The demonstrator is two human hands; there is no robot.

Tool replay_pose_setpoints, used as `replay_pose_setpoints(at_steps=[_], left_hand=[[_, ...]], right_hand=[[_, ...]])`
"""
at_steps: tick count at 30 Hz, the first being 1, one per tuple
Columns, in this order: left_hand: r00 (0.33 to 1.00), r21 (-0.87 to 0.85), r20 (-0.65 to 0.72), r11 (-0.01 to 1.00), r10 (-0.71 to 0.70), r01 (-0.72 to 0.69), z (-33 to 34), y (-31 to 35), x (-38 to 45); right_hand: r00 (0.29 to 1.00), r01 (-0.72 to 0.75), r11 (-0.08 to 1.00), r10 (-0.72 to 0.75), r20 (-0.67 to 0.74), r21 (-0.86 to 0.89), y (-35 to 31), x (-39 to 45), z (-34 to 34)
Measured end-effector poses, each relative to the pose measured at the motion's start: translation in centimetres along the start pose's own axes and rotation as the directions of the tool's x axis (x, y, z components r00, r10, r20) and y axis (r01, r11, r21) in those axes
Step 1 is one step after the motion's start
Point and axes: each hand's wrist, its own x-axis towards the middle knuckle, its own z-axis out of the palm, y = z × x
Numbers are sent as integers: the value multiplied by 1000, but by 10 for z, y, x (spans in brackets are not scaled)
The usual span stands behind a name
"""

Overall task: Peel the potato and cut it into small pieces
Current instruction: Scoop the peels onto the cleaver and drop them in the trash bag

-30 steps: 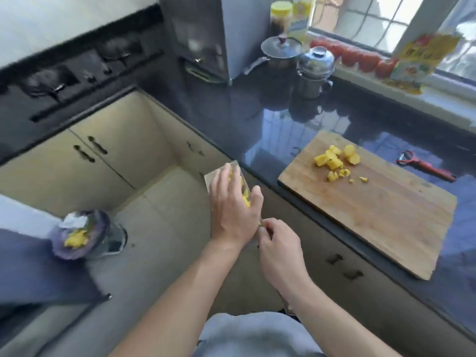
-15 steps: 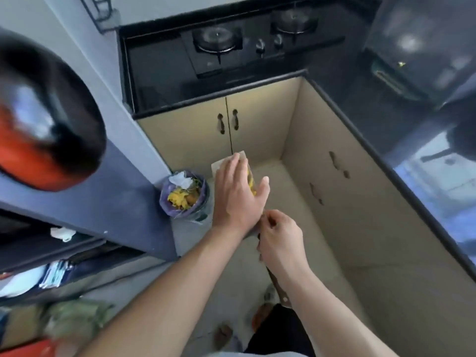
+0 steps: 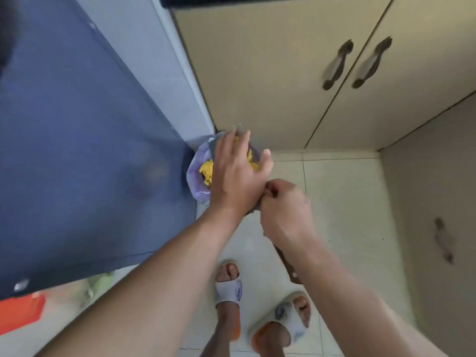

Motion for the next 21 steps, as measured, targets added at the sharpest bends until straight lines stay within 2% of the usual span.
replay_pose_setpoints(at_steps=[5,11,16,18,21], left_hand=[[994,-3,20,994,-109,109,60,-72,40],[999,53,23,998,-43,42,99,-142,62],[972,306,66,931,-227,197,110,-189,73],[951,312,106,918,-291,246,107,-203,71],[960,245,130,946,-249,212,98,-203,63]], right_hand=[[996,-79,997,80,51,-19,19,89,49],[991,-117,990,122,61,-75,39,137,75],[993,-102,979,110,35,-175,49,156,69],[996,-88,973,92,11,-213,53,162,60],[994,-100,958,105,5,-270,54,163,45]])
